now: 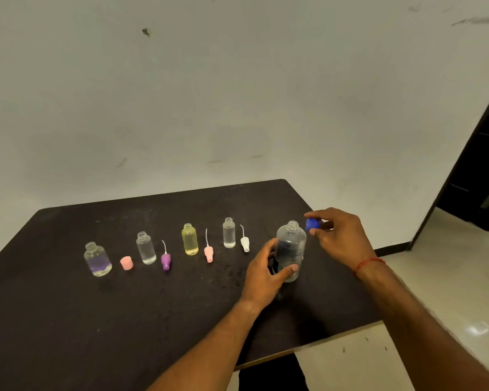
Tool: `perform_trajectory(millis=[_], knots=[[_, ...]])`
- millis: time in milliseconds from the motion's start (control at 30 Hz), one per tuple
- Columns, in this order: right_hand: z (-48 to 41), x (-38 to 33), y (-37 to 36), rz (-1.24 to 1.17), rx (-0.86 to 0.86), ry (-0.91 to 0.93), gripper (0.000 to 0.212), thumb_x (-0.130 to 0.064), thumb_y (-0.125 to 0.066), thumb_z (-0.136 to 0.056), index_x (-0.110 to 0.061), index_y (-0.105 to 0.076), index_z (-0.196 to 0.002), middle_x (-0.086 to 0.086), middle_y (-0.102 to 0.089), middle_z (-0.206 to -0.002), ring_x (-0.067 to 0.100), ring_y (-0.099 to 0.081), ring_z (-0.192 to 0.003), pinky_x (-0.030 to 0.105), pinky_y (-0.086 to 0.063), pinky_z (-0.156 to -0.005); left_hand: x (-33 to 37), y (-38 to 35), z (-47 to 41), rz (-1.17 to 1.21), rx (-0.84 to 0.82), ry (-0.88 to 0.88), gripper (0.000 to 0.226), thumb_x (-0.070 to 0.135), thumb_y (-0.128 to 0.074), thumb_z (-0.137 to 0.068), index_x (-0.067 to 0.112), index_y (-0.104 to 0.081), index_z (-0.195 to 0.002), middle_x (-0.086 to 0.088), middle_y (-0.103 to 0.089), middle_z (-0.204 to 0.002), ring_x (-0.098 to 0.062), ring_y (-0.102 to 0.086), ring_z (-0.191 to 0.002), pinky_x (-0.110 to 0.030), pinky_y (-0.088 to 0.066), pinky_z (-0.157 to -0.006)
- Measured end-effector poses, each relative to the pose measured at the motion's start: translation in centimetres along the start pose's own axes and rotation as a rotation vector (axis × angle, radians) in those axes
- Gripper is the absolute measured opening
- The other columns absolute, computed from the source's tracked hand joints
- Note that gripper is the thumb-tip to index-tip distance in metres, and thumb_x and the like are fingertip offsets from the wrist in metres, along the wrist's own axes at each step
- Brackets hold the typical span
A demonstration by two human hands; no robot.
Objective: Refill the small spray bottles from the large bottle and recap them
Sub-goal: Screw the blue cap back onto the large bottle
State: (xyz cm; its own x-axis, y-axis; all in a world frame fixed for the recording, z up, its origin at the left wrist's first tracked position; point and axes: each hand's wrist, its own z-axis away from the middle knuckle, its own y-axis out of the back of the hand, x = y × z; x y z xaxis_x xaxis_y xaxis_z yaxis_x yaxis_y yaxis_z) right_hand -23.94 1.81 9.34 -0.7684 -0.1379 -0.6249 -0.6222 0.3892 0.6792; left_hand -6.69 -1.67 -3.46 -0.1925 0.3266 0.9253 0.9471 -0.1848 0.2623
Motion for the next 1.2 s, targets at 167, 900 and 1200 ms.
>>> perform_trajectory(millis=[167, 900, 1200], knots=[[-1.3, -1.5, -0.3, 0.045, -0.128, 0.104, 0.032, -0.006, -0.071, -0.084, -0.019, -0.07, -0.114, 0.0, -0.066, -0.112, 0.014, -0.062, -0.096, 0.028, -0.051, -0.094, 0.1, 0.0, 0.2, 0.046, -0.012, -0.008, 0.066, 0.037, -0.081, -0.082, 0.033, -0.05, -0.14, 0.019, -0.06, -0.135, -0.001, -0.055, -0.126, -0.026, -0.047, -0.108], [-0.7, -3.0, -2.8, 0.004, -0.015, -0.024, 0.055, -0.037, -0.077, -0.079, -0.02, -0.058, -0.129, -0.007, -0.063, -0.111, 0.01, -0.059, -0.098, 0.026, -0.05, -0.091, 0.4, 0.2, 0.1, 0.028, -0.014, -0.039, 0.059, 0.043, -0.078, -0.084, 0.04, -0.051, -0.137, 0.021, -0.061, -0.131, 0.0, -0.056, -0.124, -0.031, -0.048, -0.107], [-0.2, -2.3, -3.7, -0.151, 0.117, -0.031, 0.027, -0.02, -0.08, -0.078, -0.017, -0.07, -0.104, 0.0, -0.069, -0.1, 0.014, -0.064, -0.089, 0.019, -0.052, -0.082, 0.2, 0.1, 0.0, 0.018, -0.013, -0.025, 0.062, 0.049, -0.078, -0.083, 0.041, -0.05, -0.138, 0.019, -0.061, -0.132, -0.002, -0.056, -0.124, -0.037, -0.05, -0.106]])
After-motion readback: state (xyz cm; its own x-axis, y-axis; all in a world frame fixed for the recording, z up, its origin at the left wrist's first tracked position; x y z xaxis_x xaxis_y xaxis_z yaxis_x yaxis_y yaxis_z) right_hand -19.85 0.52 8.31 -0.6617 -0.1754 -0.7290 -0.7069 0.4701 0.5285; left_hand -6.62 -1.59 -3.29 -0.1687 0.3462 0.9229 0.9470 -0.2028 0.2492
